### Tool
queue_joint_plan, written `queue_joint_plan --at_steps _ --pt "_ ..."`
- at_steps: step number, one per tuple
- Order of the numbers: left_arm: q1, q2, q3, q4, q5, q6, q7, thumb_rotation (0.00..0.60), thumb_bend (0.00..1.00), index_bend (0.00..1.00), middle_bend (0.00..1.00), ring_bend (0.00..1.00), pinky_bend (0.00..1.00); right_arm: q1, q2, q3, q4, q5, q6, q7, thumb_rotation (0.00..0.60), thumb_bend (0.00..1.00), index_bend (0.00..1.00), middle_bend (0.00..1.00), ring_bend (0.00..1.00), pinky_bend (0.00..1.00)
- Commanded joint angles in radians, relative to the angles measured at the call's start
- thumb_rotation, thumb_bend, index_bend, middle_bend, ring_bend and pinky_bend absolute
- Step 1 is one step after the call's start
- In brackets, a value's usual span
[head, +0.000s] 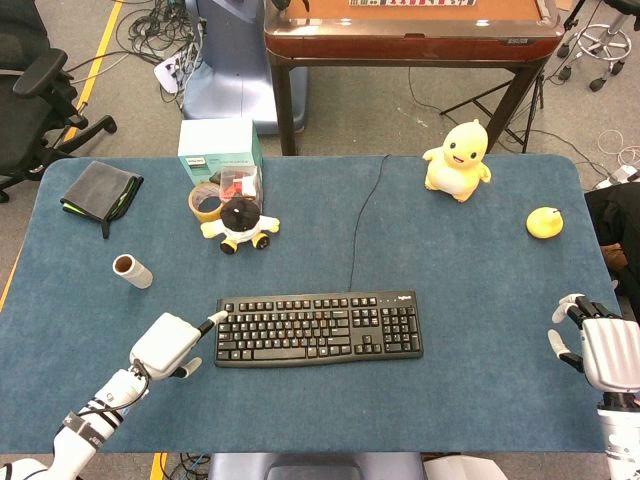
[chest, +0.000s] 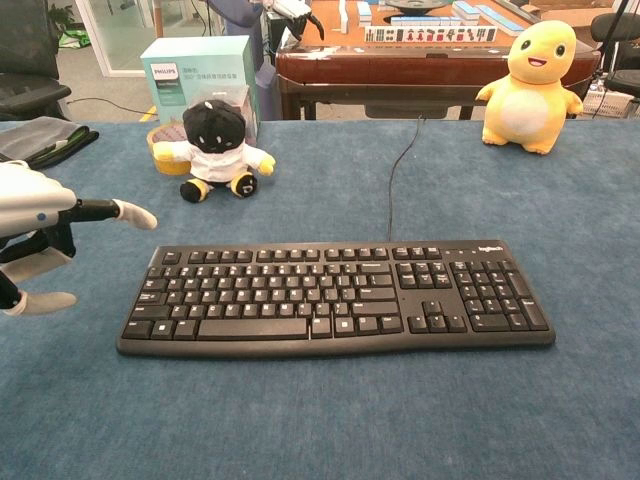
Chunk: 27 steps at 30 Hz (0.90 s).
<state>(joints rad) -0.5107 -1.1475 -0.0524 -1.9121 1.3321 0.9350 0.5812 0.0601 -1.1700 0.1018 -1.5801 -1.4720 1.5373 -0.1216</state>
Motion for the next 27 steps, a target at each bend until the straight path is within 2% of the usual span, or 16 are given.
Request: queue_joint_plan --at_steps 1,27 --pt "-0.01 -0.006 0.01 -0.006 -0.025 -0.004 0.022 0.6 0.29 0.13 0.87 0.77 0.9 0.0 0.0 0.0 -0.001 0.0 0.0 -0.002 0.6 0.29 0.55 0.38 0.45 0.68" --pt "-0.077 -0.072 0.073 -0.008 -0.212 0.013 0.151 0.6 0.29 0.16 0.87 0.79 0.9 -0.007 0.008 -0.001 -0.008 -0.001 0.006 0.009 0.6 0.29 0.55 0.38 0.45 0.68"
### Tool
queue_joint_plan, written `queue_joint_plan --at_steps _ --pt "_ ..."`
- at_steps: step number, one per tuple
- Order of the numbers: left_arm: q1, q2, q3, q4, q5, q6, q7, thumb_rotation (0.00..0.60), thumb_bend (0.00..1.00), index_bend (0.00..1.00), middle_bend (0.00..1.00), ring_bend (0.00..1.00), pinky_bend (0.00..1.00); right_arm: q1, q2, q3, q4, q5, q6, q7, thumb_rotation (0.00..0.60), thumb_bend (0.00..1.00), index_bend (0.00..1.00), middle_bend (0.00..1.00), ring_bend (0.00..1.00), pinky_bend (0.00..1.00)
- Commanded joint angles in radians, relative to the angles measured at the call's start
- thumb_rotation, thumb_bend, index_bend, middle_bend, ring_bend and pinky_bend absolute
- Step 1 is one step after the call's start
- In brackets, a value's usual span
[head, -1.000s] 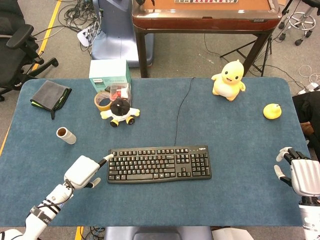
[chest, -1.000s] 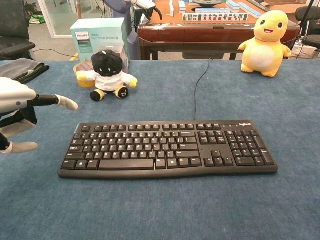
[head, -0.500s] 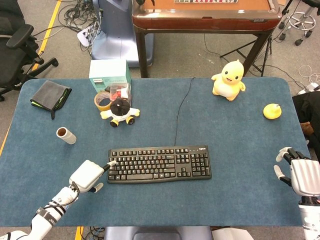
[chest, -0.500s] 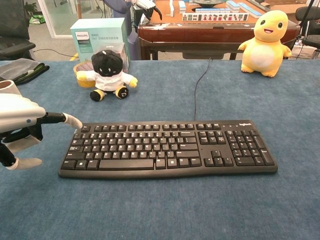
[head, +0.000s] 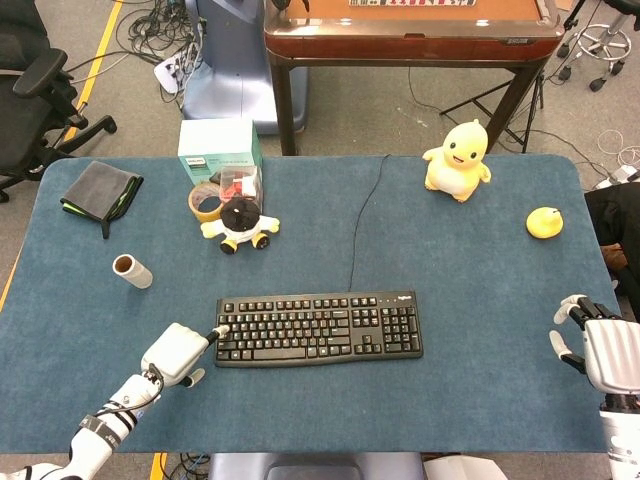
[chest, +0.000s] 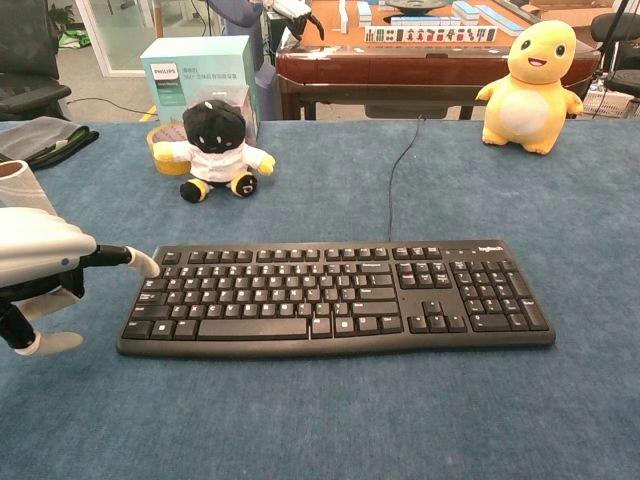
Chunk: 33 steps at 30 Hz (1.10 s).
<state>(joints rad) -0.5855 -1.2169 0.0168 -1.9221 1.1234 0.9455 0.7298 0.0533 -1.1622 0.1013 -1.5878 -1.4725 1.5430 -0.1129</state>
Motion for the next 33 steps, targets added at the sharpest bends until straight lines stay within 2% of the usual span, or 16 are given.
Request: queue_joint_plan --at_steps 1,12,33 --pt "-0.004 -0.005 0.007 0.003 -0.005 0.004 0.004 0.6 0.29 0.16 0.87 0.79 0.9 0.0 0.001 0.0 0.0 -0.002 0.001 0.001 0.6 0.29 0.55 0.38 0.45 0.68" --pt "-0.022 -0.027 0.031 0.008 -0.011 0.011 0.003 0.6 0.29 0.16 0.87 0.79 0.9 -0.003 0.003 0.002 -0.002 0.004 0.003 0.003 0.6 0.29 0.55 0.38 0.45 0.68" --pt "-0.026 -0.014 0.072 -0.001 -0.005 0.031 -0.019 0.6 0.29 0.21 0.87 0.79 0.9 -0.003 0.006 0.001 -0.005 0.002 -0.001 0.001 0.6 0.29 0.55 0.38 0.45 0.68"
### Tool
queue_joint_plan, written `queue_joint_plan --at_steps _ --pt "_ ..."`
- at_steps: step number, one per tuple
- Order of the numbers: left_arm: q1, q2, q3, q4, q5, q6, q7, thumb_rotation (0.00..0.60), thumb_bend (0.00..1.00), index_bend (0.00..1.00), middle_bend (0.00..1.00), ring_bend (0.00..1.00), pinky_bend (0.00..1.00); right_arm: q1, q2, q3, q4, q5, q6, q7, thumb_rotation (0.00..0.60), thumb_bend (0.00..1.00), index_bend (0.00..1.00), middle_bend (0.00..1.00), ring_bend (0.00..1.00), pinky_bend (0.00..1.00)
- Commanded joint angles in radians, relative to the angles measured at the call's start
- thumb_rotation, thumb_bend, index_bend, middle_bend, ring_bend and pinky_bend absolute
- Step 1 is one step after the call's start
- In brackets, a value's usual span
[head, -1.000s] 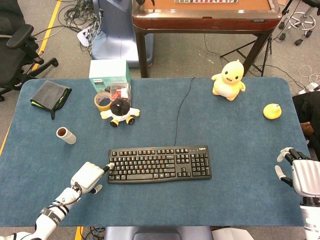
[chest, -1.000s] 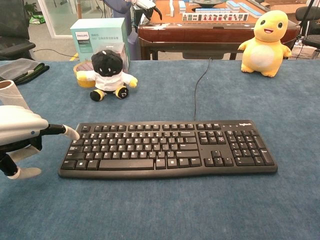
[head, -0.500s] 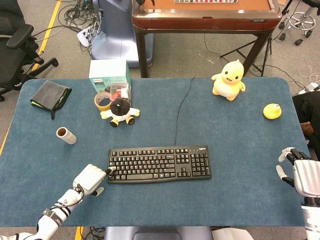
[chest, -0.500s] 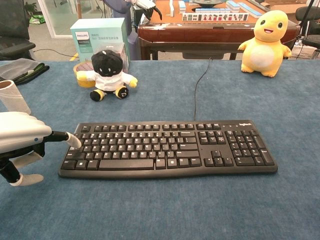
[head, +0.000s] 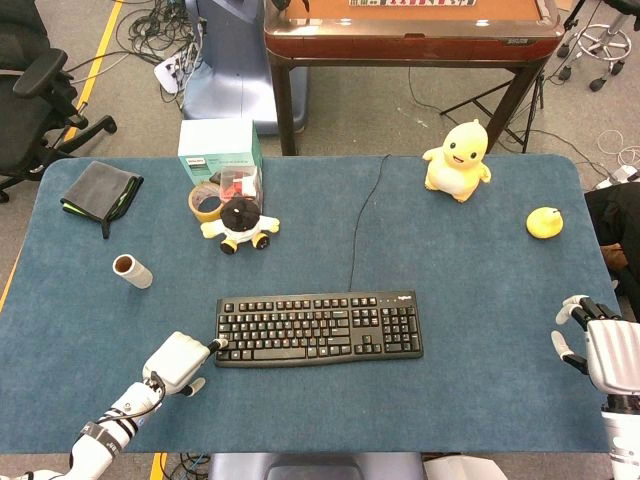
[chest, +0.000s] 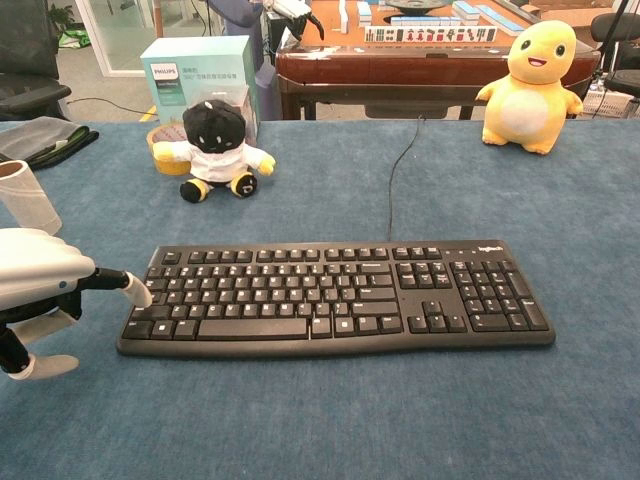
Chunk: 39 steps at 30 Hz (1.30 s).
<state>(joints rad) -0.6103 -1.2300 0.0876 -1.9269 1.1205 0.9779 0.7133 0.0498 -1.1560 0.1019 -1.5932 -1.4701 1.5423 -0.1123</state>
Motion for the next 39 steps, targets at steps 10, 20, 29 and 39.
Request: queue_joint_plan --at_steps 10,20,29,39 --pt "-0.006 -0.009 0.013 0.014 -0.002 -0.005 -0.01 0.6 0.29 0.22 0.87 0.79 0.9 0.0 0.0 0.0 0.0 0.001 -0.001 -0.001 0.6 0.29 0.55 0.38 0.45 0.68" --pt "-0.017 -0.021 0.015 0.028 -0.017 -0.017 -0.018 0.6 0.29 0.22 0.87 0.79 0.9 -0.001 0.0 0.002 -0.001 0.004 0.0 -0.002 0.6 0.29 0.55 0.38 0.45 0.68" --pt "-0.012 0.001 0.024 0.007 -0.003 0.004 -0.024 0.6 0.29 0.22 0.87 0.79 0.9 -0.003 0.003 0.002 -0.002 -0.001 0.005 0.008 0.6 0.29 0.55 0.38 0.45 0.68" --pt "0.041 0.07 0.047 -0.053 0.065 0.088 -0.063 0.6 0.29 0.21 0.81 0.74 0.89 -0.004 0.006 0.001 -0.004 -0.003 0.006 0.012 0.6 0.29 0.55 0.38 0.45 0.68"
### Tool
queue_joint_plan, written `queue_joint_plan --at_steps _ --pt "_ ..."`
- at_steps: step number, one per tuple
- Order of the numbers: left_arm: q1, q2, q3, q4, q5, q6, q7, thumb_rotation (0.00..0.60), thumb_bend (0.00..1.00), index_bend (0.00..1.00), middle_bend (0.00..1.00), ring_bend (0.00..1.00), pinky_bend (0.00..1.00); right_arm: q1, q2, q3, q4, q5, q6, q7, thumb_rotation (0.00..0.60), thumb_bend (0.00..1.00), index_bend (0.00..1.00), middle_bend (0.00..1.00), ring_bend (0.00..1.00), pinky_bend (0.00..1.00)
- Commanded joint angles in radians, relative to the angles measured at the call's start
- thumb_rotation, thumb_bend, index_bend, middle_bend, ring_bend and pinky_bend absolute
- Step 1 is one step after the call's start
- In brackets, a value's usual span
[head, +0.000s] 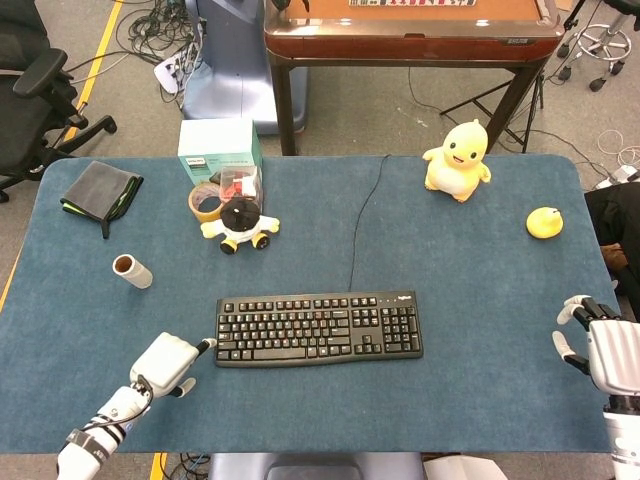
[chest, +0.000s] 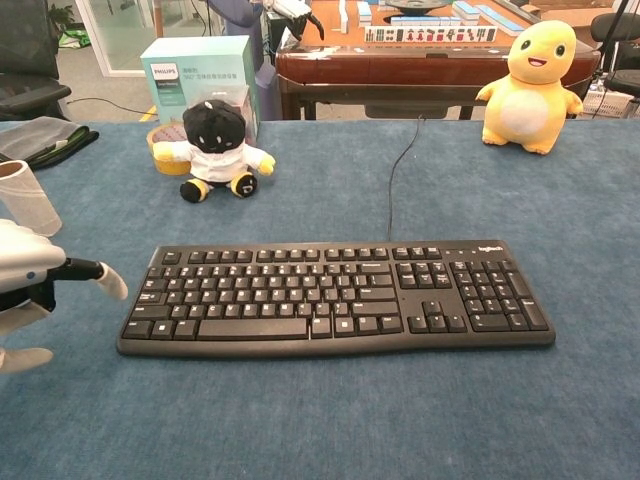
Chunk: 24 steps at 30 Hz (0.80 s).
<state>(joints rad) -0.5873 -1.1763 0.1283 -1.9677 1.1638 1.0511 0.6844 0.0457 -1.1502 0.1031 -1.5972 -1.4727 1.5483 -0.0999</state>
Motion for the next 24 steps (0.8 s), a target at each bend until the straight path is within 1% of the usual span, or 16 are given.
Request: queue_joint_plan --at_steps 1,6,8,10,12,16,18,21,24 --pt "0.026 0.023 0.008 -0.014 0.034 0.02 -0.057 0.6 0.29 0.21 0.79 0.72 0.88 0.0 0.0 0.0 0.0 0.0 0.0 -0.002 0.6 0.29 0.55 0.38 0.45 0.68" --pt "0.088 0.059 0.024 0.004 0.145 0.087 -0.186 0.6 0.29 0.2 0.62 0.61 0.84 0.003 -0.005 -0.003 -0.002 -0.003 -0.005 -0.017 0.6 0.29 0.55 0.38 0.45 0.68" --pt "0.122 0.066 0.027 0.016 0.187 0.135 -0.227 0.6 0.29 0.21 0.54 0.54 0.82 0.005 -0.007 -0.004 -0.004 -0.007 -0.005 -0.023 0.6 0.29 0.55 0.38 0.45 0.68" --pt "0.152 0.069 0.028 0.026 0.216 0.179 -0.258 0.6 0.29 0.22 0.5 0.51 0.81 0.005 -0.009 -0.006 -0.005 -0.011 -0.005 -0.027 0.6 0.29 0.55 0.38 0.45 0.68" --pt "0.183 0.07 0.03 0.039 0.249 0.219 -0.308 0.6 0.29 0.23 0.48 0.49 0.81 0.005 -0.011 -0.007 -0.006 -0.013 -0.004 -0.031 0.6 0.29 0.55 0.38 0.45 0.68" --pt "0.239 0.062 0.031 0.098 0.318 0.289 -0.451 0.6 0.29 0.28 0.47 0.49 0.81 0.007 -0.013 -0.009 -0.008 -0.016 -0.006 -0.04 0.6 0.29 0.55 0.38 0.45 0.68" --pt "0.266 0.052 0.026 0.124 0.332 0.327 -0.485 0.6 0.29 0.3 0.47 0.49 0.81 0.008 -0.015 -0.01 -0.008 -0.018 -0.008 -0.044 0.6 0.29 0.55 0.38 0.45 0.68" --pt "0.314 0.03 0.005 0.162 0.331 0.401 -0.471 0.6 0.29 0.31 0.47 0.49 0.8 0.011 -0.018 -0.01 -0.009 -0.017 -0.012 -0.052 0.6 0.29 0.55 0.38 0.45 0.68" --pt "0.362 -0.005 -0.024 0.199 0.321 0.483 -0.399 0.6 0.29 0.32 0.47 0.49 0.8 0.012 -0.02 -0.012 -0.009 -0.018 -0.014 -0.058 0.6 0.29 0.55 0.38 0.45 0.68"
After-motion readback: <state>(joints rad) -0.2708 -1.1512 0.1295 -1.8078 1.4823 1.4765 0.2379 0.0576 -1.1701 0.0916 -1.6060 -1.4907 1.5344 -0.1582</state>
